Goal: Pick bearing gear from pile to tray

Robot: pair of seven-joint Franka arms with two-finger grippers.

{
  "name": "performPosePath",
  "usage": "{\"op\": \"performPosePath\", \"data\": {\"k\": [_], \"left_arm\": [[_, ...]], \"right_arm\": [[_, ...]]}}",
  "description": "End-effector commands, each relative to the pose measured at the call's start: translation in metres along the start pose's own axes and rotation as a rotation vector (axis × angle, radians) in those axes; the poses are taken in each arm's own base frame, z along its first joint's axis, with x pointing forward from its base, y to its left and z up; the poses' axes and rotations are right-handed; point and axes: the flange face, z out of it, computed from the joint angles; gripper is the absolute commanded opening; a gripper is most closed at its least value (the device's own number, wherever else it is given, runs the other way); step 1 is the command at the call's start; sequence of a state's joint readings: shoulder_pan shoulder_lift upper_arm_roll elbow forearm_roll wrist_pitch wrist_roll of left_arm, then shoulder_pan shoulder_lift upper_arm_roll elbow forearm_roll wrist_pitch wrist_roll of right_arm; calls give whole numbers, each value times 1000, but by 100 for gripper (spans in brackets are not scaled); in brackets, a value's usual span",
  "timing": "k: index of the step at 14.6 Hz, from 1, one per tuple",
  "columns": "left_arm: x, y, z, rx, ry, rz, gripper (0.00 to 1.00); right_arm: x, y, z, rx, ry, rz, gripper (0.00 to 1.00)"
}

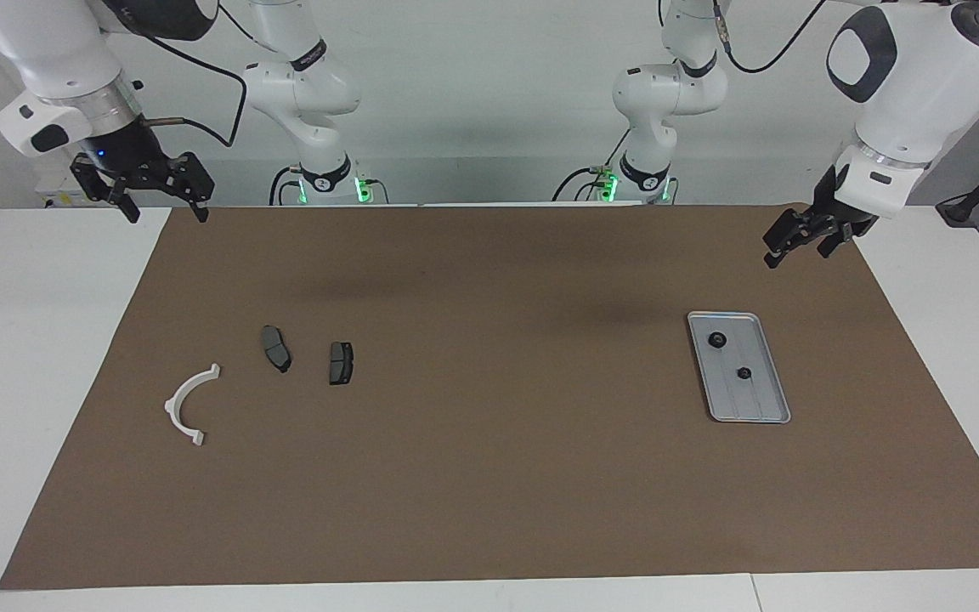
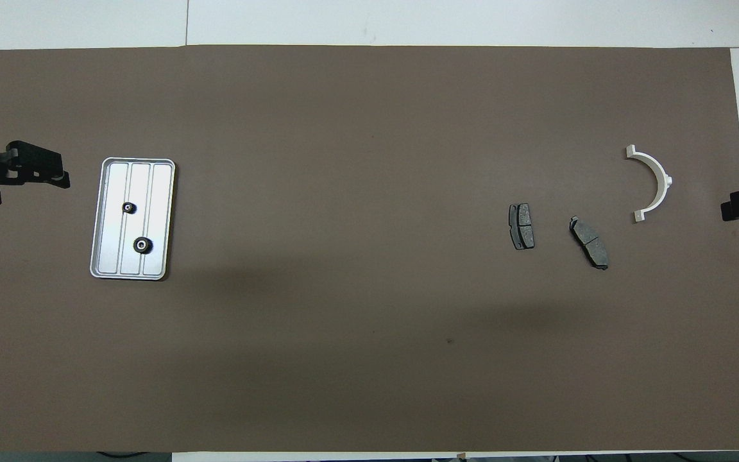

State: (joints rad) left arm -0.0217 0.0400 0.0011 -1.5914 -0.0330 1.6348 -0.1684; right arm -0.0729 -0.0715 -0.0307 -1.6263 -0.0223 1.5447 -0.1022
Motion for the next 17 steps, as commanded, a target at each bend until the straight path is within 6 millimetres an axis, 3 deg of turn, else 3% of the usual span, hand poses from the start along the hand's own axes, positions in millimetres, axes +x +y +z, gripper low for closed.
{"op": "performPosePath", "data": {"k": [1,17], "left_arm": [[-5,1,-8,-7,-8,16,100],[-6,-4,-14,-6,5,9,100]], "right_arm": [[-6,0,0,5,0,12,100],[-5,1,0,4,3,15,100]]}}
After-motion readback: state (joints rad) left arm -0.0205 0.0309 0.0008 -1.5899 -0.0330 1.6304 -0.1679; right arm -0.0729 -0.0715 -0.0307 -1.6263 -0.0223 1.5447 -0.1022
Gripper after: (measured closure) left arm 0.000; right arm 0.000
